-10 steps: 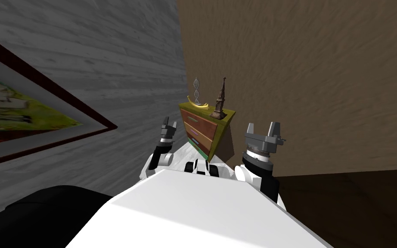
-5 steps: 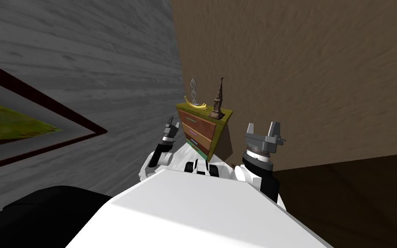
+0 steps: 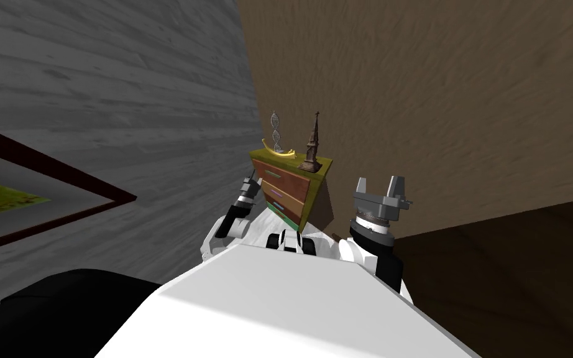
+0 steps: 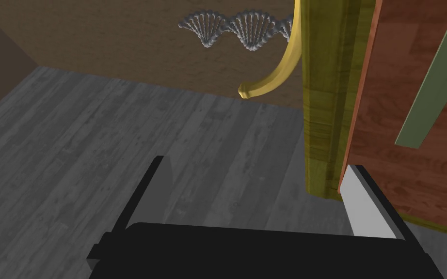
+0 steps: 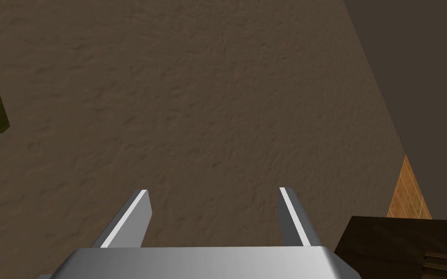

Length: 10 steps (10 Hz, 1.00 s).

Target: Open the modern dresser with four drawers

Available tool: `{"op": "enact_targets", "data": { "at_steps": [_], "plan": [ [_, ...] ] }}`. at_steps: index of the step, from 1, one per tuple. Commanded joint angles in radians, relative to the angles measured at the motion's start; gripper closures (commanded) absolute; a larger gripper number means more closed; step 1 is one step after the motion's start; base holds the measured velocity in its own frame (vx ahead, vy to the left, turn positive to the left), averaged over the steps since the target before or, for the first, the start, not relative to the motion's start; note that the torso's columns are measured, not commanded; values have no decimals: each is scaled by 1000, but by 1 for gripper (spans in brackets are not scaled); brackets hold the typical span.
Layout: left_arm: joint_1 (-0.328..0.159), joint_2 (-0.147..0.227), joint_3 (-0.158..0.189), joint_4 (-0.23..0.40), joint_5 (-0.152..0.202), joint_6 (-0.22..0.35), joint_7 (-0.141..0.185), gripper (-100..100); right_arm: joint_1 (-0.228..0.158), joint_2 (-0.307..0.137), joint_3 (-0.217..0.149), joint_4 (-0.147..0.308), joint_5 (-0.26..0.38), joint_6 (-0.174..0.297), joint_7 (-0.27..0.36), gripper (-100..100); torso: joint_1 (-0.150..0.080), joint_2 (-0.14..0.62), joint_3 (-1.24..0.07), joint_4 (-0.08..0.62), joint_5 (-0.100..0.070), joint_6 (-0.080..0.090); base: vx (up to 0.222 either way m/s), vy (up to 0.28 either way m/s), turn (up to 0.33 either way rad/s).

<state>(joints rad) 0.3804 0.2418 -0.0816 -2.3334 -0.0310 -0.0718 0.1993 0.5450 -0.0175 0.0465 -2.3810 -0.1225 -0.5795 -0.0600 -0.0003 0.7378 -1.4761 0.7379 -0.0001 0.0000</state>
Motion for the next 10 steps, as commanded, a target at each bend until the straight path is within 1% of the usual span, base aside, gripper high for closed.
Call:
{"op": "enact_targets", "data": {
  "at_steps": [1, 5, 7, 10],
  "plan": [
    [-15, 23, -12, -12, -2, 73, 22, -100, 0, 0, 0, 0, 0, 0, 0, 0, 0, 1, 0, 0, 0, 0, 7, 30, -126],
    [-38, 62, -35, -22, -7, 176, 52, -100, 0, 0, 0, 0, 0, 0, 0, 0, 1, 0, 0, 0, 0, 0, 13, 34, -115],
    [-51, 92, -47, -25, -10, 230, 67, -100, 0, 0, 0, 0, 0, 0, 0, 0, 0, 0, 0, 0, 0, 0, 13, 37, -139],
    [-70, 147, -65, -29, -14, 314, 91, -100, 0, 0, 0, 0, 0, 0, 0, 0, 0, 0, 0, 0, 0, 0, 13, 35, -135]
  ]
}}
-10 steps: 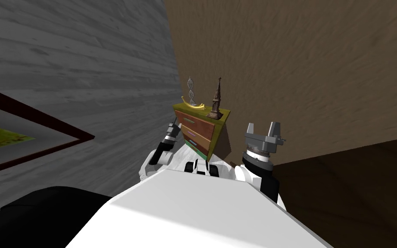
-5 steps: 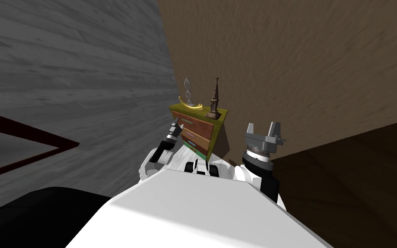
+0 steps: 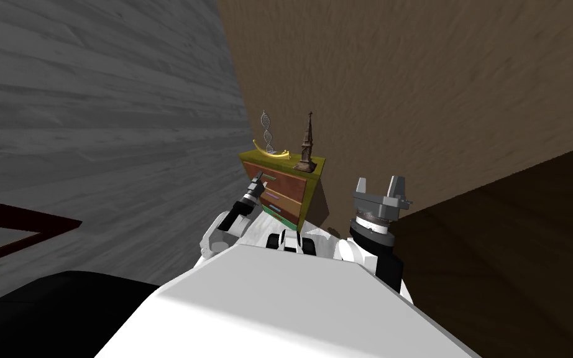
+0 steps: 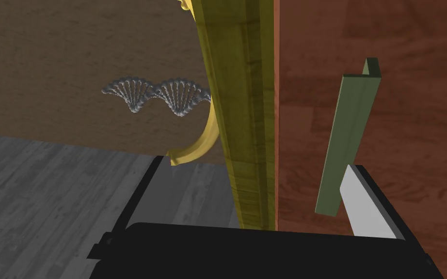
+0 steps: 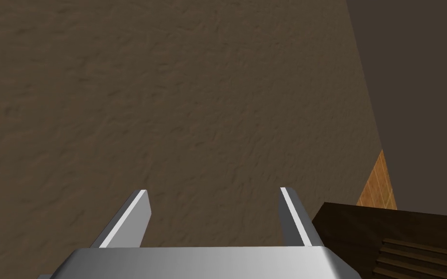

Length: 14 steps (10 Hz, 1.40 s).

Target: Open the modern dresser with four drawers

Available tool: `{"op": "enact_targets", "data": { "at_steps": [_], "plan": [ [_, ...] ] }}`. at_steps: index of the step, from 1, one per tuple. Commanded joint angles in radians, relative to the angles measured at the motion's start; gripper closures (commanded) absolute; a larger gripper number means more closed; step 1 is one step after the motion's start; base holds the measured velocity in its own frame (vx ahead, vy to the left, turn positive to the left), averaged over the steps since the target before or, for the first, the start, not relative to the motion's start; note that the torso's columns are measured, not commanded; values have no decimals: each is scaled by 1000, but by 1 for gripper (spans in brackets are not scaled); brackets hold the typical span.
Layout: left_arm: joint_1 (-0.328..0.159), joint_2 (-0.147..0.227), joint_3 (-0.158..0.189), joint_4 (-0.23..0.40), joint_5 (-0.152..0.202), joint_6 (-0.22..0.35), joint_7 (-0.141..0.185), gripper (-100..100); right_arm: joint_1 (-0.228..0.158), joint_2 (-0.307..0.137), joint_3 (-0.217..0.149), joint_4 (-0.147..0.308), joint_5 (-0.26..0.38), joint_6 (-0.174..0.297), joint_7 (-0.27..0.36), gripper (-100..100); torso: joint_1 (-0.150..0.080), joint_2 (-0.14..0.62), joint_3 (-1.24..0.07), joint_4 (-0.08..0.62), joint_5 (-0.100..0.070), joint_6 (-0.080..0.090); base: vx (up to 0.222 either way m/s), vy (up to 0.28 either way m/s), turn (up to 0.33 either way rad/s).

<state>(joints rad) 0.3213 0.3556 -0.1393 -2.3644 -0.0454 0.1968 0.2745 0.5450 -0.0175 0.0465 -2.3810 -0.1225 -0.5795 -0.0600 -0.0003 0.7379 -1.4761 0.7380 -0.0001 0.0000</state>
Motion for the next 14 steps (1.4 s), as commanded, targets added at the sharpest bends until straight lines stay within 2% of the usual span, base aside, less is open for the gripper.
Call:
{"op": "enact_targets", "data": {
  "at_steps": [1, 6, 11, 12, 13, 14],
  "plan": [
    [-18, 52, -13, 1, -1, 74, 24, -100, 0, 0, 0, 0, 0, 0, 0, 0, 0, 0, 0, 0, 0, 0, 10, 36, -126],
    [-49, 148, -42, -6, -8, 209, 62, -100, 0, 0, 0, 0, 0, 0, 0, 0, 0, 0, 0, 0, 0, 0, 10, 37, -128],
    [-74, 226, -65, -13, -14, 315, 93, -100, 0, 0, 0, 0, 0, 0, 0, 0, 0, 0, 0, 0, 0, 0, 4, 27, -103],
    [-77, 236, -68, -14, -15, 329, 97, -100, 0, 0, 0, 0, 0, 0, 0, 0, 0, 0, 0, 0, 0, 0, 4, 27, -91],
    [-75, 229, -65, -14, -13, 317, 94, -100, 0, 0, 0, 0, 0, 0, 0, 0, 0, 0, 0, 0, 0, 0, 2, 12, -11],
    [-78, 232, -62, -21, -12, 333, 98, -100, 0, 0, 0, 0, 0, 0, 0, 0, 0, 0, 0, 0, 0, 0, 96, -20, -30]
  ]
}}
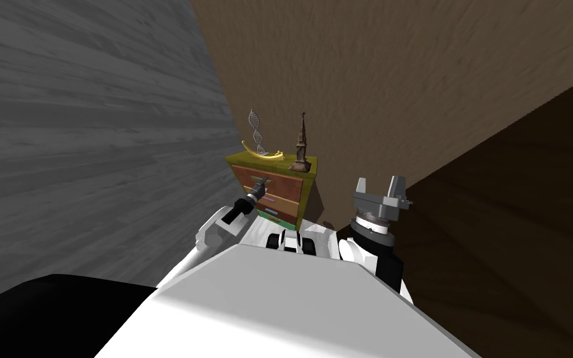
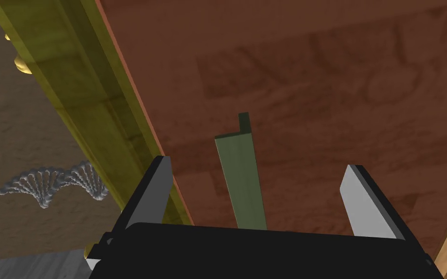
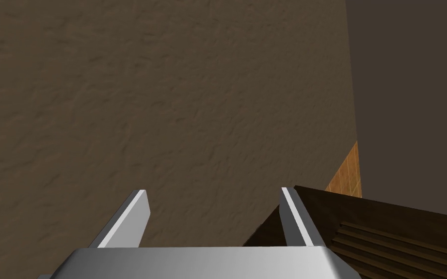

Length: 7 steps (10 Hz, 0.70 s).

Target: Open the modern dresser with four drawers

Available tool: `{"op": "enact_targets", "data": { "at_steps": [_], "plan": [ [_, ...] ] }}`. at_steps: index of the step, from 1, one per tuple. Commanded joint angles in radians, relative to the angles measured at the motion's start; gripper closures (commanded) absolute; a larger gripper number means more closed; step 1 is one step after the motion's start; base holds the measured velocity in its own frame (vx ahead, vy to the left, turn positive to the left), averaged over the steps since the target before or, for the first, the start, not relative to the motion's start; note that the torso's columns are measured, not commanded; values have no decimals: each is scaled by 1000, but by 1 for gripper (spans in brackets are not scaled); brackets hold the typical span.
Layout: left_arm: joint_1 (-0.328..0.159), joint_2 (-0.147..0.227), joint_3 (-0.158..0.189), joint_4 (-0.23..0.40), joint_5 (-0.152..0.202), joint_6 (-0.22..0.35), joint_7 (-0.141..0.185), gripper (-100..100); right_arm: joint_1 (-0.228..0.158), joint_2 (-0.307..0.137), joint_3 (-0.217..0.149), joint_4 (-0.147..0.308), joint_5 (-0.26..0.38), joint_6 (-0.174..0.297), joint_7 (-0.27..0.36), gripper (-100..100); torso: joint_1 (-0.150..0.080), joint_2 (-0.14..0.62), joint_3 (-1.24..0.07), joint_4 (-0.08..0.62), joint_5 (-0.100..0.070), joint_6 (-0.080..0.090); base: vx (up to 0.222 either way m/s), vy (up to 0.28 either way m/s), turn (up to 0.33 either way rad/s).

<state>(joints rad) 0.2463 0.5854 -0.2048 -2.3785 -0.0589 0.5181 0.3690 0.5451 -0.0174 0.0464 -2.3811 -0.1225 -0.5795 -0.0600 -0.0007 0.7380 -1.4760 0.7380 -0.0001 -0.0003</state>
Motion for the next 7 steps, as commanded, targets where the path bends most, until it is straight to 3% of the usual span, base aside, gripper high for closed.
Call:
{"op": "enact_targets", "data": {
  "at_steps": [1, 2, 7],
  "plan": [
    [-1, 1, 2, -4, 1, 5, 1, -100, 0, 0, 0, 0, 0, 0, 0, 0, -2, -4, -2, -1, 0, 0, 62, -13, -6],
    [-1, 1, 2, -5, 1, 6, 2, 100, 0, 0, 0, 0, 0, 0, 0, 0, 0, -2, -1, -1, 0, 0, 9, -2, 2],
    [17, 23, -5, -42, -10, 3, 21, 100, 0, 0, 0, 0, 0, 0, 0, 0, 1, 1, 1, -1, 0, 1, -159, 43, 43]
  ]
}}
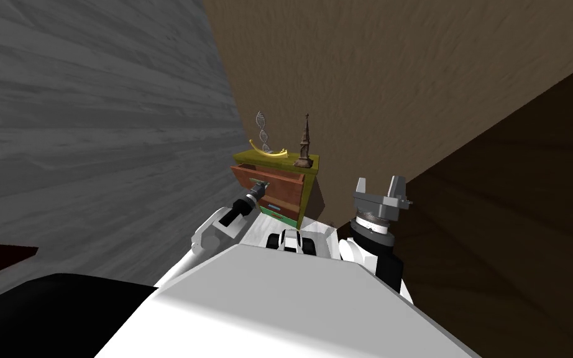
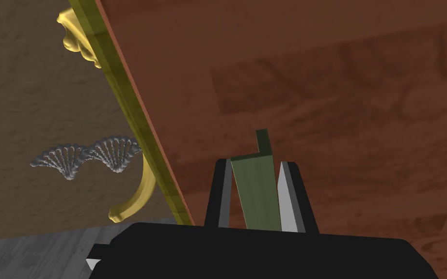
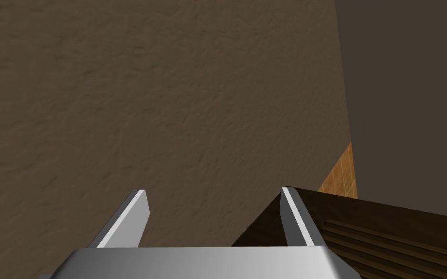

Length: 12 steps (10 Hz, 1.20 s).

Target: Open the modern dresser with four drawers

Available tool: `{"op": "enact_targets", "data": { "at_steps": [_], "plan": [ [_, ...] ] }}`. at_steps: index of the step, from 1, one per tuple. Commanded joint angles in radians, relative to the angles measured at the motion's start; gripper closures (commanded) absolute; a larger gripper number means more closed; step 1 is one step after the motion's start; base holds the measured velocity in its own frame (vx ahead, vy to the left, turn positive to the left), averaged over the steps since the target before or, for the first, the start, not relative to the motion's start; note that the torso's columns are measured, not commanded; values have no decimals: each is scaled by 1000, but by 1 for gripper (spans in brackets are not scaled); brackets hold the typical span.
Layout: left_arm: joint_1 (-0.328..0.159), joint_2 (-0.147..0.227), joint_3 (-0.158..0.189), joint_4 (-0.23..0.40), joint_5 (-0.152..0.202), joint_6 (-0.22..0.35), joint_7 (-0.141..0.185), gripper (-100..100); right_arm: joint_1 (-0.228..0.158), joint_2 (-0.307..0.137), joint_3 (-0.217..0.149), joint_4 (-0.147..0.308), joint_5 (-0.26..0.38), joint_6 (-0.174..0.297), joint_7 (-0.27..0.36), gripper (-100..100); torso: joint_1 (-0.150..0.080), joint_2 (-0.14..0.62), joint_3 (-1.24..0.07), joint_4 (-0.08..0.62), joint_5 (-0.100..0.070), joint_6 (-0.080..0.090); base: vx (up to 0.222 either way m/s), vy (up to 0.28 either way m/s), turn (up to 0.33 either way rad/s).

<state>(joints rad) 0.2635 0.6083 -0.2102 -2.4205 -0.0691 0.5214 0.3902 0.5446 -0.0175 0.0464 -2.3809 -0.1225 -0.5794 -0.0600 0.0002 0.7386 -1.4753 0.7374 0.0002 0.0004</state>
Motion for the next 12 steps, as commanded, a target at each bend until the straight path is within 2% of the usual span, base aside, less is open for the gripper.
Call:
{"op": "enact_targets", "data": {
  "at_steps": [1, 3, 4, 12],
  "plan": [
    [12, 10, -9, -10, -2, 2, 8, 100, 0, 0, 0, 0, 0, 0, 0, 0, -2, -7, -5, 0, -1, 0, -146, 36, 58],
    [18, 17, -14, -18, -5, 2, 13, 100, 0, 0, 0, 0, 0, 0, 0, 0, -1, -1, -1, -1, 0, 0, -162, 61, 36],
    [0, 61, -5, -52, -6, 39, 61, -100, 0, 0, 0, 0, 0, 0, 0, 0, 1, -2, -1, -1, 0, 0, -55, 28, 18],
    [-56, 252, 21, -195, -13, 198, 260, -100, 1, 0, 0, 0, 0, 0, 0, 0, -1, 5, 2, 6, -2, -1, 27, -13, 11]
  ]
}}
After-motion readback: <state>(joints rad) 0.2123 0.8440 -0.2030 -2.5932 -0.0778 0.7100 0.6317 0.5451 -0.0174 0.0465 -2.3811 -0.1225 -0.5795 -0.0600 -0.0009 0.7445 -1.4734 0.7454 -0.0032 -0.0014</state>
